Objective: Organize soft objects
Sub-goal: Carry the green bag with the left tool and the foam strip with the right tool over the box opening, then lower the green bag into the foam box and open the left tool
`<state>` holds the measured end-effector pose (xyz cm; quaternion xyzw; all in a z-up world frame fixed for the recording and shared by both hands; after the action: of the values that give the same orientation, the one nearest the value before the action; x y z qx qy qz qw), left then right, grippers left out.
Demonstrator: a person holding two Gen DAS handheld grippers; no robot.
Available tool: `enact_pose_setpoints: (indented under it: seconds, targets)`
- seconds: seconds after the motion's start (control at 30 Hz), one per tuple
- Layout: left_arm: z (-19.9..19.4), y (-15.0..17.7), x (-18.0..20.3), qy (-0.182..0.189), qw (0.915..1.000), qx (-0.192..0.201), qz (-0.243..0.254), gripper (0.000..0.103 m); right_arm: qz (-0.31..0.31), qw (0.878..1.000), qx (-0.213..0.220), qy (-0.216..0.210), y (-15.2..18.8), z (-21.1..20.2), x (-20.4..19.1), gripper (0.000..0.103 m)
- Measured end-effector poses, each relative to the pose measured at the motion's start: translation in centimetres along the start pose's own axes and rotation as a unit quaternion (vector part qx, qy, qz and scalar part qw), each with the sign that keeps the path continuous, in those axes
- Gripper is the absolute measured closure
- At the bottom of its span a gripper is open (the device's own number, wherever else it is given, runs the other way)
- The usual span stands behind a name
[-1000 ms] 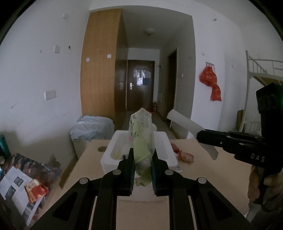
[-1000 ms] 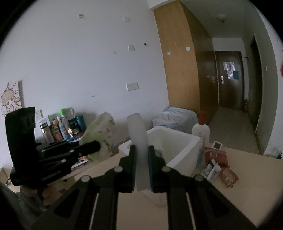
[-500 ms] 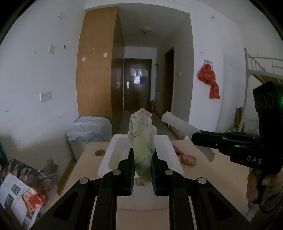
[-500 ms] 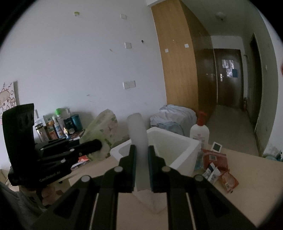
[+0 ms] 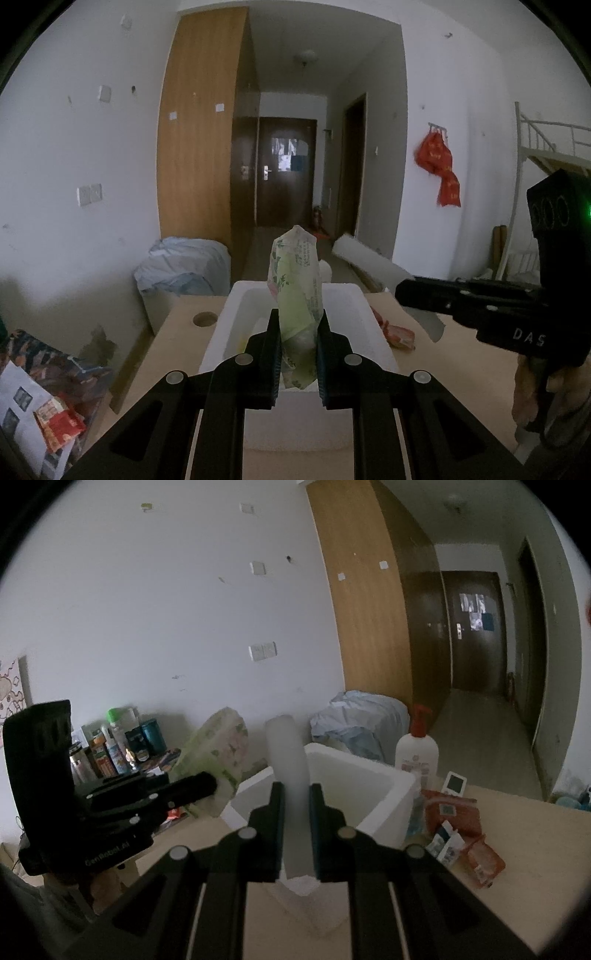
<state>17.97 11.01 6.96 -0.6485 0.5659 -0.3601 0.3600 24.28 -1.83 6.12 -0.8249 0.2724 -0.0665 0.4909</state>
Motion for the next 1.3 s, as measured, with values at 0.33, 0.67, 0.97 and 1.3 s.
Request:
enact_pose_setpoints:
  seconds: [0.33,0.67,0.97,1.3]
  targets:
    - [2.1,-0.5,-1.1,0.005,1.0000,-0.006,-0.002,0.086,0.002,1.000,-0.014,0.001,-0.2,2.0,0.6,0.088]
    - [4.2,-0.5,-1.8,0.014,0.9997,-0.018,-0.003,0.086,0.013,0.999,-0.028,0.009,-0.1,3.8,1.5,0.088]
    - [5.7,-0.9,-1.9,0.023,0.9994,-0.026,0.002,0.086,0.020,0.999,-0.033,0.014,-0.3,4.5,1.8,0.088]
    - [7.2,-1.0,-1.9,0.018,0.9992,-0.037,0.001,0.086,0.024,0.999,-0.037,0.017,-0.2,4.8,2.3,0.088]
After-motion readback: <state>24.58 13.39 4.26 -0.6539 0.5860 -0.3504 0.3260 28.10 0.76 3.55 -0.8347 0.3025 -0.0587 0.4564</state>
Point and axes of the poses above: each gripper's, at about its wrist camera, not at the fingertips, and z roughly the way its jaws point, x to its right, y to its underside, the point moved 6 cm from there along z, roughly the way its jaws point, and after that the axes turned 8 degrees about -x, right-handed, at the moved point
